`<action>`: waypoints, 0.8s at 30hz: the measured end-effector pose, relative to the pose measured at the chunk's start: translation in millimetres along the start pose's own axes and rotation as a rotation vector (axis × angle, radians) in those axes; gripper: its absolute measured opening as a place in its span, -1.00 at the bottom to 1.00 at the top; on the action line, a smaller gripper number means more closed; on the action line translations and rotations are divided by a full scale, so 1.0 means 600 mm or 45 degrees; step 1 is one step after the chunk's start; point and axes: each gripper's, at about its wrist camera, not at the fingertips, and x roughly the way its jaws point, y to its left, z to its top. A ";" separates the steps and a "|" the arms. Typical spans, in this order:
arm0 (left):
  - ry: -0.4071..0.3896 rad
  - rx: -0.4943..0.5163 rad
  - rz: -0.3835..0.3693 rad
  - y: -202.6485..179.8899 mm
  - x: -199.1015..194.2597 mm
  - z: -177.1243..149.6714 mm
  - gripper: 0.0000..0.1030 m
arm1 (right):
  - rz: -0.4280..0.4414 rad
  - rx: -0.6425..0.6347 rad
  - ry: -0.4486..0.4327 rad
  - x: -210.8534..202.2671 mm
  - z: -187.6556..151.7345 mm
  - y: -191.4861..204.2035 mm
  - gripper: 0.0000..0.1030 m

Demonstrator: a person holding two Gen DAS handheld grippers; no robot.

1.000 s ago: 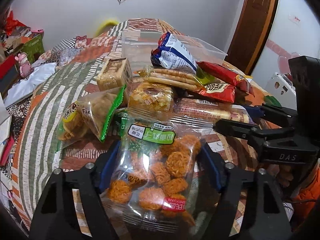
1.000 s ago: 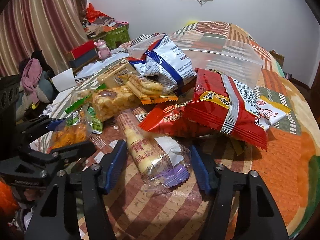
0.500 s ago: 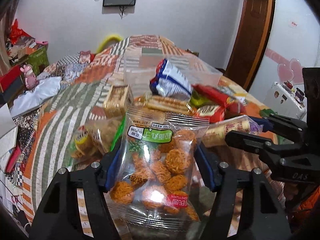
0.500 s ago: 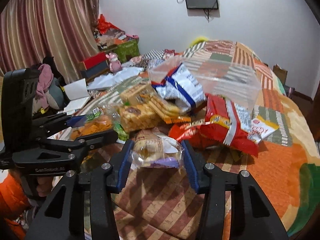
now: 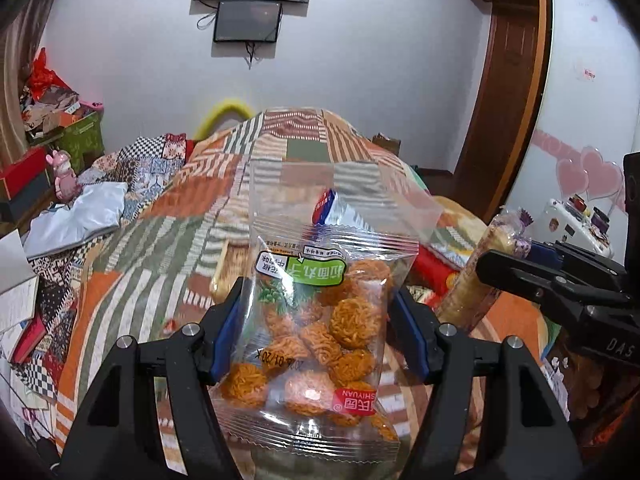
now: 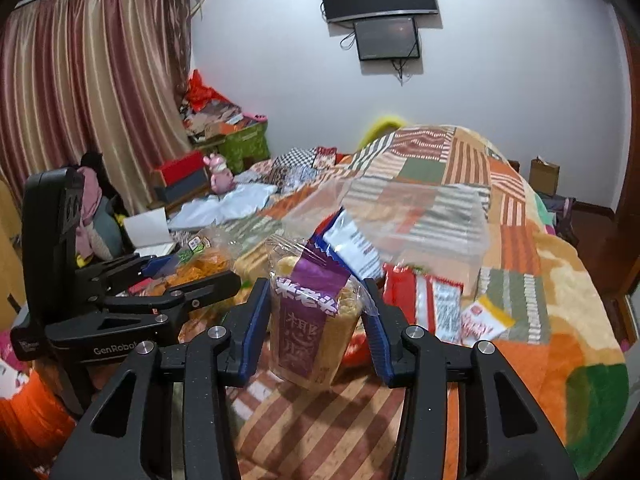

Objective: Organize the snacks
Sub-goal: 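Carry both snacks over the clear box and open both tools to drop them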

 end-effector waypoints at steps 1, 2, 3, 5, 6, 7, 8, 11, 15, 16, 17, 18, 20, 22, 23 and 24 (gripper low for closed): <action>-0.005 0.000 -0.001 0.000 0.001 0.005 0.29 | -0.008 0.001 -0.011 0.000 0.005 -0.003 -0.20; -0.012 -0.001 -0.002 0.000 0.002 0.011 0.29 | -0.015 0.001 -0.019 -0.001 0.008 -0.004 -0.20; -0.022 -0.002 -0.002 0.000 0.002 0.018 0.29 | -0.025 0.002 -0.031 0.000 0.015 -0.008 -0.20; -0.041 -0.008 -0.006 0.002 0.002 0.033 0.29 | -0.027 0.006 -0.052 -0.004 0.028 -0.013 -0.20; -0.049 -0.009 -0.009 0.001 0.002 0.039 0.29 | -0.035 0.004 -0.064 -0.004 0.035 -0.015 -0.20; -0.060 -0.012 -0.012 0.002 0.002 0.048 0.29 | -0.043 0.001 -0.073 -0.005 0.040 -0.017 -0.20; -0.070 -0.013 -0.009 0.002 0.003 0.057 0.29 | -0.053 0.000 -0.087 -0.007 0.046 -0.019 -0.20; -0.088 -0.017 0.000 0.003 0.011 0.080 0.29 | -0.068 0.008 -0.127 -0.008 0.069 -0.029 -0.20; -0.096 -0.029 -0.003 0.008 0.023 0.108 0.29 | -0.102 0.002 -0.165 -0.007 0.089 -0.040 -0.20; -0.098 -0.029 0.000 0.008 0.027 0.116 0.29 | -0.112 0.000 -0.173 -0.005 0.095 -0.042 -0.20; -0.102 -0.026 0.008 0.009 0.032 0.125 0.29 | -0.124 -0.004 -0.179 -0.002 0.101 -0.045 -0.20; -0.105 -0.025 0.013 0.009 0.036 0.131 0.29 | -0.133 -0.008 -0.185 -0.001 0.103 -0.046 -0.20; -0.100 -0.023 0.020 0.011 0.048 0.145 0.29 | -0.151 -0.011 -0.195 0.004 0.112 -0.051 -0.20; -0.087 -0.031 0.021 0.015 0.065 0.157 0.29 | -0.167 -0.011 -0.204 0.012 0.122 -0.058 -0.20; -0.078 -0.036 0.022 0.017 0.073 0.164 0.29 | -0.176 -0.013 -0.204 0.017 0.126 -0.061 -0.20; -0.071 -0.045 0.027 0.021 0.082 0.171 0.29 | -0.183 -0.015 -0.204 0.020 0.129 -0.062 -0.20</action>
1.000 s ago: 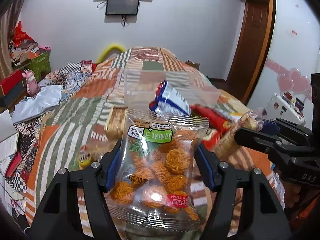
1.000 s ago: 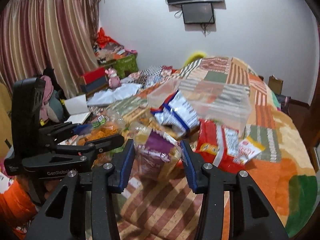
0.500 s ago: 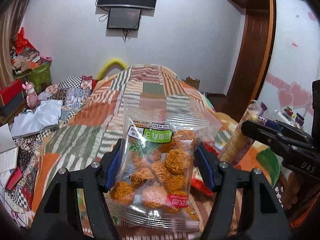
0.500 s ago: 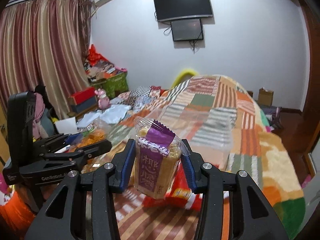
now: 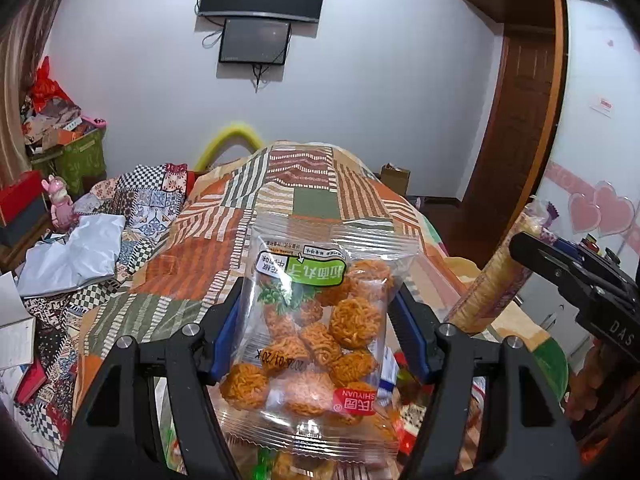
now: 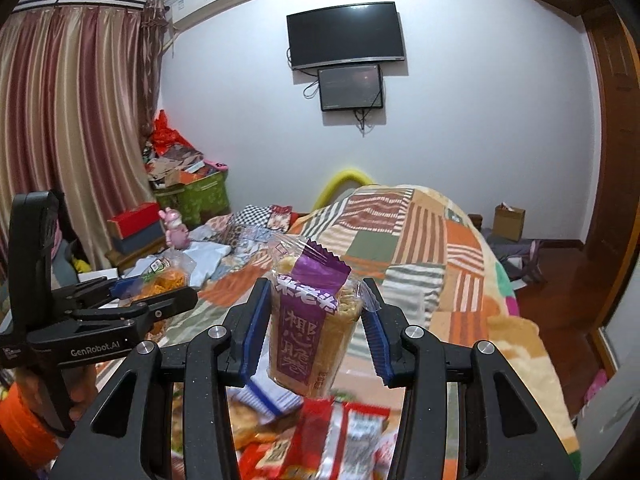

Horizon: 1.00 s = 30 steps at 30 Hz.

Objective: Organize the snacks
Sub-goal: 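Carry both snacks over the clear box and open both tools to drop them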

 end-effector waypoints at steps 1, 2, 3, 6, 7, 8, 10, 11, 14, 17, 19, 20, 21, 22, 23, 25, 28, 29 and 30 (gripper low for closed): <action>0.005 -0.007 0.004 0.002 0.009 0.005 0.29 | -0.011 -0.004 -0.001 0.007 0.003 -0.002 -0.20; 0.011 -0.012 0.007 0.002 0.019 0.011 0.30 | -0.020 -0.008 0.001 0.014 0.005 -0.005 -0.20; 0.016 -0.015 0.011 0.003 0.027 0.016 0.30 | -0.026 -0.011 0.004 0.020 0.005 -0.006 -0.20; 0.030 -0.021 0.027 0.006 0.055 0.028 0.29 | -0.053 -0.025 0.018 0.042 0.007 -0.015 -0.20; 0.036 -0.020 0.032 0.006 0.064 0.031 0.29 | -0.059 -0.027 0.024 0.048 0.008 -0.019 -0.20; 0.047 -0.017 0.040 0.007 0.078 0.035 0.30 | -0.065 -0.028 0.029 0.054 0.008 -0.022 -0.20; 0.065 -0.009 0.059 0.008 0.099 0.041 0.30 | -0.076 -0.026 0.044 0.068 0.008 -0.032 -0.20; 0.073 -0.009 0.070 0.009 0.110 0.044 0.29 | -0.080 -0.022 0.051 0.075 0.008 -0.036 -0.20; 0.119 -0.022 0.093 0.017 0.143 0.048 0.29 | -0.086 -0.019 0.078 0.094 0.006 -0.048 -0.20; 0.163 -0.024 0.104 0.019 0.172 0.048 0.29 | -0.095 -0.036 0.110 0.111 0.002 -0.057 -0.20; 0.182 -0.010 0.114 0.018 0.189 0.047 0.29 | -0.098 -0.043 0.134 0.122 -0.002 -0.062 -0.20; 0.192 -0.003 0.123 0.017 0.197 0.046 0.29 | -0.100 -0.047 0.147 0.128 -0.005 -0.065 -0.20; 0.201 0.002 0.124 0.016 0.204 0.046 0.29 | -0.101 -0.050 0.158 0.134 -0.005 -0.068 -0.20; 0.213 0.010 0.124 0.014 0.212 0.045 0.29 | -0.102 -0.056 0.171 0.139 -0.006 -0.071 -0.20; 0.225 0.015 0.124 0.014 0.219 0.044 0.29 | -0.103 -0.062 0.186 0.144 -0.009 -0.073 -0.20; 0.261 0.025 0.115 0.011 0.236 0.043 0.29 | -0.095 -0.069 0.219 0.156 -0.012 -0.076 -0.20; 0.302 0.028 0.114 0.010 0.257 0.041 0.29 | -0.065 -0.059 0.272 0.175 -0.016 -0.081 -0.20; 0.313 0.036 0.113 0.008 0.263 0.040 0.29 | -0.051 -0.053 0.290 0.181 -0.019 -0.083 -0.20; 0.319 0.044 0.114 0.005 0.268 0.040 0.29 | -0.038 -0.051 0.308 0.185 -0.021 -0.083 -0.20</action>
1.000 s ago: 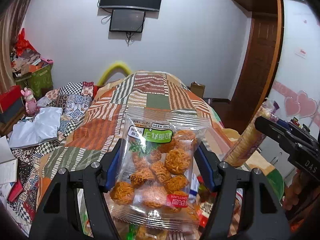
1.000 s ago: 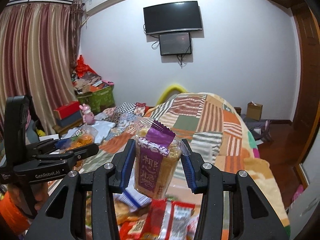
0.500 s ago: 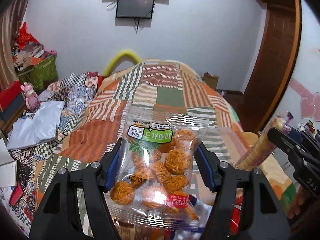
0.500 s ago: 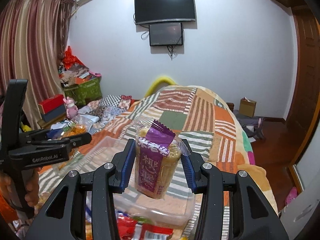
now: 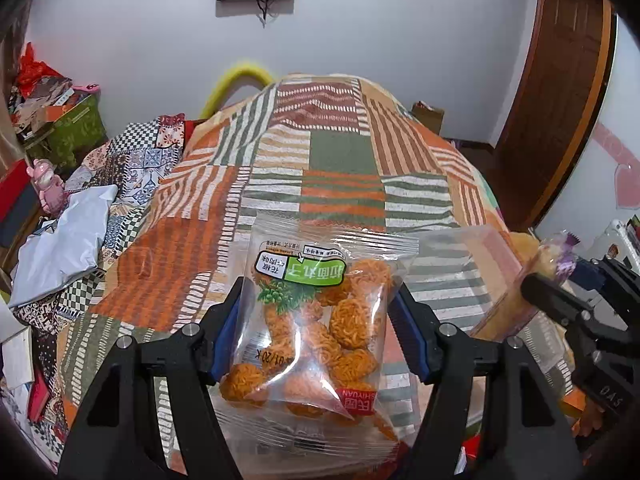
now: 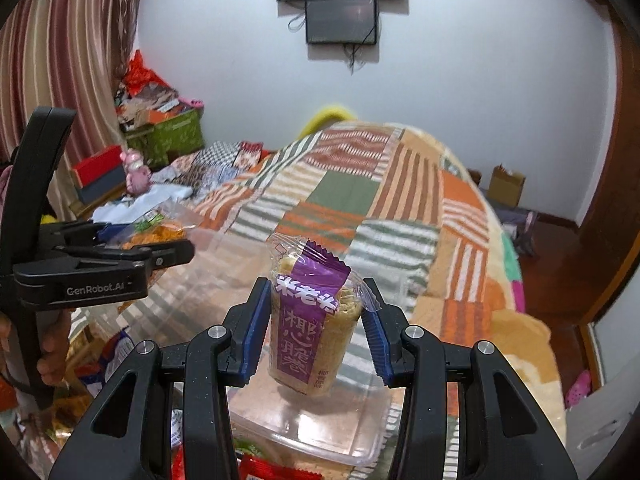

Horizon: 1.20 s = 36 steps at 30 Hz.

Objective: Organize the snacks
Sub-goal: 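Carry both snacks over the clear box and open both tools to drop them, then grasp the bread loaf with the left tool while the right tool grasps the white-yellow snack bag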

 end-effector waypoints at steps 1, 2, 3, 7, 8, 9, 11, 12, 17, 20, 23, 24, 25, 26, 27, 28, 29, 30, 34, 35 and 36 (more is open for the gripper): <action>0.008 0.009 0.003 -0.003 0.005 0.000 0.29 | 0.013 0.001 0.020 0.007 -0.001 -0.001 -0.20; 0.016 0.018 0.006 -0.005 0.009 0.000 0.29 | 0.021 0.001 0.034 0.011 -0.002 0.000 -0.20; 0.026 0.025 0.006 -0.008 0.015 0.000 0.30 | 0.025 -0.005 0.051 0.016 -0.004 0.001 -0.20; 0.072 0.051 0.008 -0.015 0.030 -0.001 0.30 | 0.043 -0.032 0.109 0.035 -0.007 0.007 -0.20; 0.079 0.055 0.010 -0.016 0.033 -0.001 0.30 | 0.049 -0.037 0.126 0.040 -0.007 0.009 -0.20; 0.084 0.058 0.012 -0.016 0.035 -0.001 0.30 | 0.051 -0.040 0.133 0.045 -0.006 0.009 -0.20; 0.101 0.057 0.009 -0.015 0.039 -0.002 0.30 | 0.046 -0.047 0.145 0.051 -0.003 0.009 -0.20; 0.107 0.052 0.004 -0.014 0.041 -0.003 0.30 | 0.047 -0.047 0.150 0.053 -0.002 0.008 -0.18; 0.133 0.036 0.013 -0.008 0.048 -0.005 0.31 | 0.018 -0.071 0.182 0.064 0.002 0.010 -0.14; 0.134 0.042 0.022 -0.008 0.047 -0.008 0.33 | 0.003 -0.079 0.190 0.065 0.000 0.012 0.04; 0.137 0.057 0.026 -0.010 0.045 -0.011 0.37 | -0.015 -0.080 0.163 0.058 0.001 0.011 0.26; 0.135 0.057 0.026 -0.009 0.044 -0.011 0.37 | -0.017 -0.083 0.157 0.054 0.001 0.012 0.26; 0.129 0.056 0.024 -0.009 0.041 -0.011 0.38 | -0.017 -0.084 0.152 0.052 0.003 0.012 0.26; 0.123 0.055 0.024 -0.009 0.038 -0.010 0.39 | -0.016 -0.084 0.145 0.048 0.004 0.013 0.26; 0.108 0.056 0.025 -0.009 0.032 -0.010 0.39 | -0.015 -0.082 0.138 0.043 0.004 0.013 0.26; 0.090 0.061 0.027 -0.010 0.024 -0.010 0.41 | -0.014 -0.081 0.133 0.041 0.005 0.014 0.26; 0.070 0.066 0.027 -0.011 0.016 -0.010 0.47 | -0.012 -0.079 0.125 0.035 0.006 0.014 0.26; 0.056 0.071 0.029 -0.012 0.008 -0.010 0.59 | -0.010 -0.075 0.115 0.029 0.006 0.014 0.27; -0.019 0.104 0.034 -0.019 -0.034 -0.012 0.65 | -0.015 -0.062 0.079 0.005 0.005 0.016 0.32; -0.029 0.109 0.034 -0.020 -0.041 -0.012 0.65 | -0.014 -0.058 0.068 -0.003 0.005 0.016 0.33; -0.043 0.113 0.030 -0.021 -0.052 -0.014 0.66 | -0.013 -0.054 0.060 -0.008 0.005 0.017 0.34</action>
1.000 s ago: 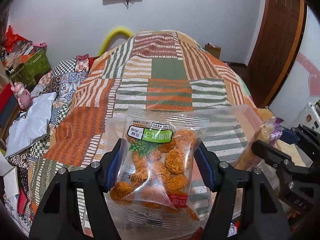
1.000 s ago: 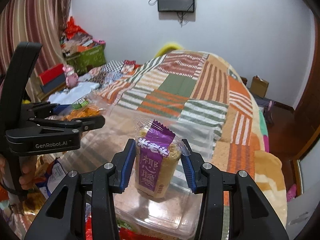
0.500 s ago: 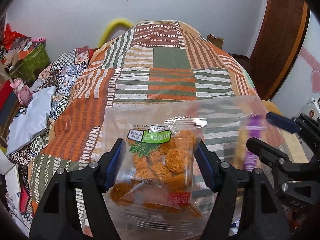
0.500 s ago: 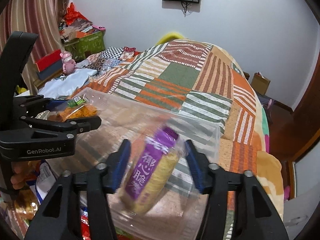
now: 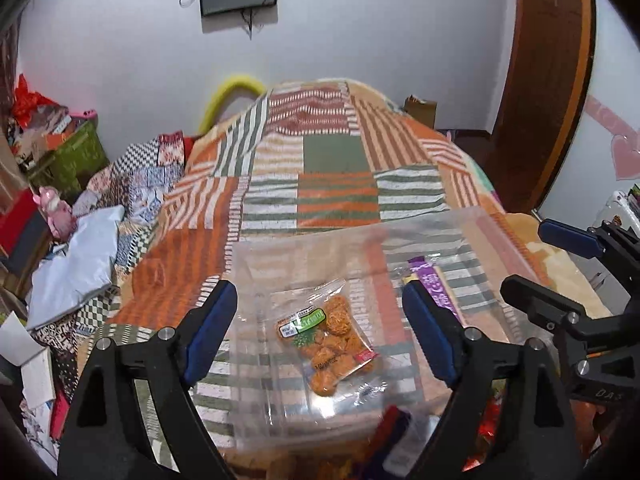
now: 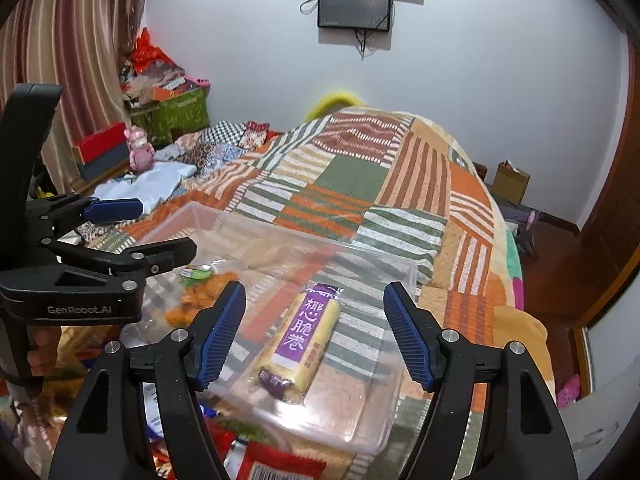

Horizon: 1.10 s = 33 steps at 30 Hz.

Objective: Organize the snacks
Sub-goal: 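Grasp the bread loaf with the left tool while the right tool grasps the white-yellow snack bag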

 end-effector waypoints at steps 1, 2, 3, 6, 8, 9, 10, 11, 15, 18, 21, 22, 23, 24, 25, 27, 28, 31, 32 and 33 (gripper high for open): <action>-0.011 0.002 -0.003 0.000 -0.009 -0.001 0.67 | 0.001 0.005 -0.010 -0.008 -0.001 0.001 0.35; -0.027 0.006 -0.003 0.000 -0.022 -0.004 0.68 | 0.001 0.010 -0.021 -0.017 -0.002 0.002 0.36; -0.037 0.010 0.000 0.000 -0.031 -0.006 0.71 | 0.000 0.012 -0.031 -0.023 -0.003 0.002 0.37; -0.077 0.025 0.010 0.002 -0.063 -0.015 0.77 | -0.007 0.027 -0.067 -0.050 -0.008 0.002 0.45; -0.096 0.034 0.013 0.004 -0.083 -0.024 0.78 | -0.013 0.038 -0.089 -0.069 -0.013 0.001 0.47; -0.102 0.036 0.011 0.005 -0.092 -0.029 0.79 | -0.022 0.043 -0.098 -0.077 -0.017 0.000 0.48; -0.105 0.039 0.009 0.007 -0.102 -0.034 0.79 | -0.026 0.046 -0.101 -0.082 -0.019 -0.002 0.48; -0.107 0.039 0.006 0.008 -0.108 -0.038 0.80 | -0.029 0.052 -0.104 -0.088 -0.023 -0.003 0.48; -0.120 0.036 -0.002 0.018 -0.135 -0.061 0.86 | -0.052 0.070 -0.102 -0.103 -0.042 -0.006 0.48; -0.119 0.033 0.009 0.028 -0.146 -0.085 0.86 | -0.067 0.095 -0.087 -0.107 -0.062 -0.009 0.48; -0.097 0.022 0.019 0.044 -0.147 -0.110 0.86 | -0.085 0.109 -0.066 -0.111 -0.084 -0.008 0.48; -0.088 0.016 0.025 0.050 -0.146 -0.119 0.86 | -0.090 0.117 -0.056 -0.111 -0.093 -0.008 0.48; -0.071 0.007 0.033 0.058 -0.143 -0.130 0.86 | -0.094 0.123 -0.048 -0.112 -0.100 -0.009 0.48; -0.060 -0.001 0.036 0.065 -0.141 -0.138 0.86 | -0.102 0.134 -0.035 -0.110 -0.110 -0.010 0.48; -0.043 -0.011 0.038 0.072 -0.137 -0.147 0.86 | -0.106 0.140 -0.027 -0.111 -0.116 -0.012 0.48; -0.016 -0.027 0.043 0.084 -0.130 -0.162 0.86 | -0.121 0.161 -0.003 -0.109 -0.134 -0.016 0.48; -0.007 -0.035 0.046 0.087 -0.127 -0.169 0.86 | -0.123 0.170 0.005 -0.110 -0.140 -0.017 0.48; 0.018 -0.054 0.040 0.095 -0.115 -0.187 0.86 | -0.144 0.192 0.033 -0.110 -0.160 -0.022 0.48; 0.023 -0.056 0.038 0.095 -0.114 -0.191 0.86 | -0.154 0.197 0.039 -0.110 -0.166 -0.022 0.48; 0.027 -0.058 0.032 0.096 -0.110 -0.195 0.86 | -0.161 0.202 0.048 -0.109 -0.173 -0.023 0.48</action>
